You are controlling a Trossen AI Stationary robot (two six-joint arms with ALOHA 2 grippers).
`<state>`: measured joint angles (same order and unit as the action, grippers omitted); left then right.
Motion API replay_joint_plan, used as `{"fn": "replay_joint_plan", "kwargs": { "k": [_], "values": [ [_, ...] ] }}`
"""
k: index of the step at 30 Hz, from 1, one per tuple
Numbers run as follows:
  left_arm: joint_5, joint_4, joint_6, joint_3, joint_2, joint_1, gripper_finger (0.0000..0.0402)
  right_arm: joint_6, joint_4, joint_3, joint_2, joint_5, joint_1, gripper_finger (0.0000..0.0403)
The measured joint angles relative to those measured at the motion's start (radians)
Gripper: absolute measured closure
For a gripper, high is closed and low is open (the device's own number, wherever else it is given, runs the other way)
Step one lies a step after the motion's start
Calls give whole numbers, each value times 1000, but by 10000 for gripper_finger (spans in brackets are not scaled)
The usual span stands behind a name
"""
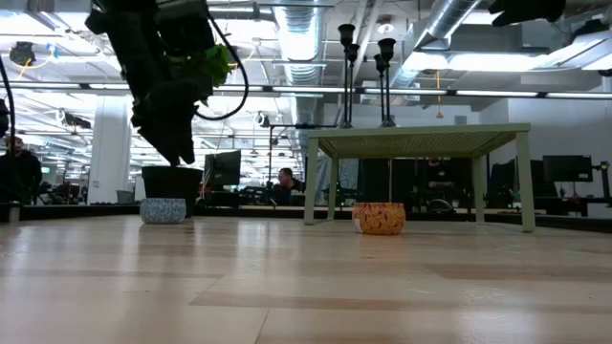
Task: Pick & Place candle stick holders
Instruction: Move the blue scented candle to the center of the table
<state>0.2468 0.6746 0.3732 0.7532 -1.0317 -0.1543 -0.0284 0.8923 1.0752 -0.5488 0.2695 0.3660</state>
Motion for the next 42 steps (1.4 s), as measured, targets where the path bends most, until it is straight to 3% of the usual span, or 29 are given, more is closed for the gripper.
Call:
{"fn": "replay_joint_plan", "kwargs": {
  "k": [7, 13, 29, 42],
  "values": [
    [-69, 0, -51, 0, -19, -79, 32, -8, -2, 0, 0, -2, 0, 154],
    [-65, -6, -105, -23, -62, -82, 32, -8, -2, 0, 0, -2, 0, 154],
    [-90, -118, -73, -164, -97, -105, 33, 3, -5, 0, 0, -2, 0, 154],
    [-91, -123, -61, -166, -97, -124, 91, 3, -2, 0, 0, -6, 0, 154]
  ]
}}
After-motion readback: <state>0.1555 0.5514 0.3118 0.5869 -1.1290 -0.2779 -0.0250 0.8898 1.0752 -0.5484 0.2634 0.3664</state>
